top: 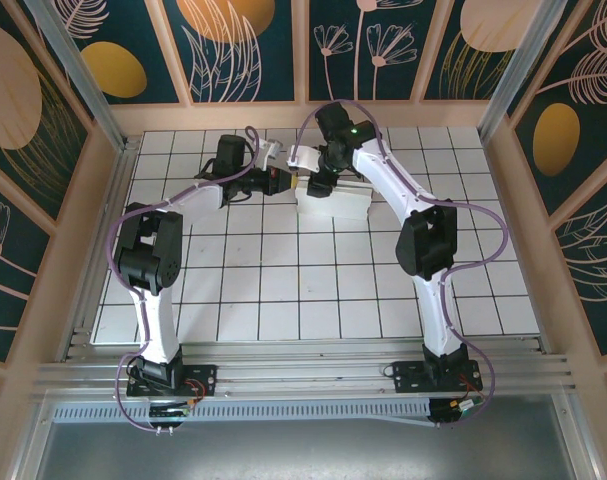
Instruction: Fold the paper box
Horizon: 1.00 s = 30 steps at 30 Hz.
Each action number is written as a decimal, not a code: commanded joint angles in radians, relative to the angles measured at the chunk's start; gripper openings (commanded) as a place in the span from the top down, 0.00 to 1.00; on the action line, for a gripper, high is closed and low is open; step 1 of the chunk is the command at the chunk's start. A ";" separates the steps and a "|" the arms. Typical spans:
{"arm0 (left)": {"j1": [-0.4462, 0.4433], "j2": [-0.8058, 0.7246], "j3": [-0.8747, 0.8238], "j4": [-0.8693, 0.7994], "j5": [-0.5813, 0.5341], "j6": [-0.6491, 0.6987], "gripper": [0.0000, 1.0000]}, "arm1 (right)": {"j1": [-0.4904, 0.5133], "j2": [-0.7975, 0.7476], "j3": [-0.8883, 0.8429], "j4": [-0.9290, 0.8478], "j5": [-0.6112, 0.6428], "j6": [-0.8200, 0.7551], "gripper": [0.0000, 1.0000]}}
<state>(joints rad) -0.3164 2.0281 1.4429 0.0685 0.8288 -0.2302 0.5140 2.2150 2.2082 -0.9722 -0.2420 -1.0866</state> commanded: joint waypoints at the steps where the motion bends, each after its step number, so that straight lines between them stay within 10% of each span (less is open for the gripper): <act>1: -0.008 0.050 0.009 -0.119 -0.042 0.026 1.00 | 0.001 -0.014 0.046 -0.011 -0.085 0.009 0.30; 7: -0.008 0.053 0.020 -0.119 -0.033 0.020 1.00 | -0.088 -0.142 -0.006 0.177 -0.281 0.352 0.31; 17: -0.010 0.061 0.044 -0.112 -0.022 0.005 1.00 | -0.453 -0.596 -0.771 0.714 -0.430 1.218 0.55; 30: -0.015 0.064 0.055 -0.128 -0.035 0.008 1.00 | -0.516 -0.595 -1.004 0.739 -0.487 1.122 0.62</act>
<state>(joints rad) -0.3187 2.0579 1.5021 0.0227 0.8276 -0.2253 -0.0227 1.5879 1.2030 -0.2638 -0.6941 0.0677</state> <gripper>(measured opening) 0.043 0.396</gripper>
